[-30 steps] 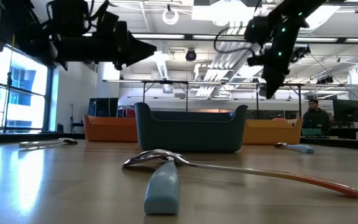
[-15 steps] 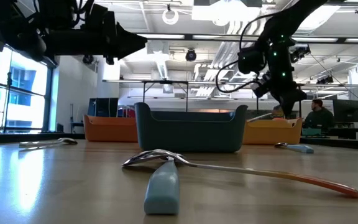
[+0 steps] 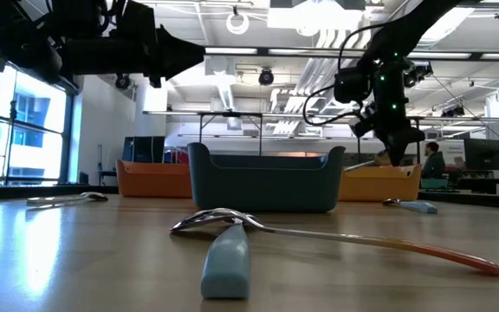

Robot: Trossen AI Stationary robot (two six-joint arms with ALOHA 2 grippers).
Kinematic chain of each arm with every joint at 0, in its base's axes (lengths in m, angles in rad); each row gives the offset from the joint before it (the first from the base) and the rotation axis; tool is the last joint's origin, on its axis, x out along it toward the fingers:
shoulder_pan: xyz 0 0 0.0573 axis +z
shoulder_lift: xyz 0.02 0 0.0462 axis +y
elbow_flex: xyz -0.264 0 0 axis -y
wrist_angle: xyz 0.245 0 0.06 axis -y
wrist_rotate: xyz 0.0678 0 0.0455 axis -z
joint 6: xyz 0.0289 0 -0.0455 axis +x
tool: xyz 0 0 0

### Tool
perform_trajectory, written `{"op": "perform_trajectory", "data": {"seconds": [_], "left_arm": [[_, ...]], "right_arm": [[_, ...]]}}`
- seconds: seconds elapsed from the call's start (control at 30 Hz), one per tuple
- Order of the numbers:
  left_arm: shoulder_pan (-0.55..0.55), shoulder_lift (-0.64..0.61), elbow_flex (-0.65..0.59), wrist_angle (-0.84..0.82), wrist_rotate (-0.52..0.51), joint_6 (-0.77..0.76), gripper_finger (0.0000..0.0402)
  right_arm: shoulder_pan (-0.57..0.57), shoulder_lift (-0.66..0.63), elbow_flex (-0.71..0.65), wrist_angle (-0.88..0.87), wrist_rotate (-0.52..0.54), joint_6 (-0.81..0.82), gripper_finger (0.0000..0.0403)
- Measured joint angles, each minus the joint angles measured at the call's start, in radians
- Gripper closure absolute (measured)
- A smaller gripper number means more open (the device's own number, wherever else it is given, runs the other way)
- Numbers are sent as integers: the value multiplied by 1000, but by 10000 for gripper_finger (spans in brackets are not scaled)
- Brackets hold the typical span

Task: Sort silverware by color (type)
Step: Put the white-blue spoon into the yellow bin, then put the blue spoon into the orange bin

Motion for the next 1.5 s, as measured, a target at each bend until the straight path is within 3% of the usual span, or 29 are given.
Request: {"op": "perform_trajectory", "data": {"seconds": [0.47, 0.77, 0.87, 0.97, 1.13, 1.23, 1.37, 1.5], "left_arm": [[0, 0, 0, -16, 1, -30, 271], [0, 0, 0, -49, 51, -45, 271], [0, 0, 0, -66, 68, -43, 271], [1, 1, 0, -68, 127, -36, 271], [-1, 1, 0, -77, 162, -36, 290], [-11, 1, 1, -115, 163, -24, 326], [-38, -13, 2, -189, 162, 20, 385], [-65, -56, 2, -285, 102, 30, 394]], "right_arm": [[-18, 0, -1, 3, -73, 24, 395], [-14, 0, -1, -1, 12, 94, 320], [-10, -1, 13, -31, 49, 127, 312], [-9, -2, 59, -103, 47, 179, 327], [4, -19, 117, -177, 1, 259, 392], [42, -71, 102, -104, -20, 264, 392], [93, -185, 29, 66, -166, 271, 401], [162, -324, -93, 294, -266, 310, 401]]}}
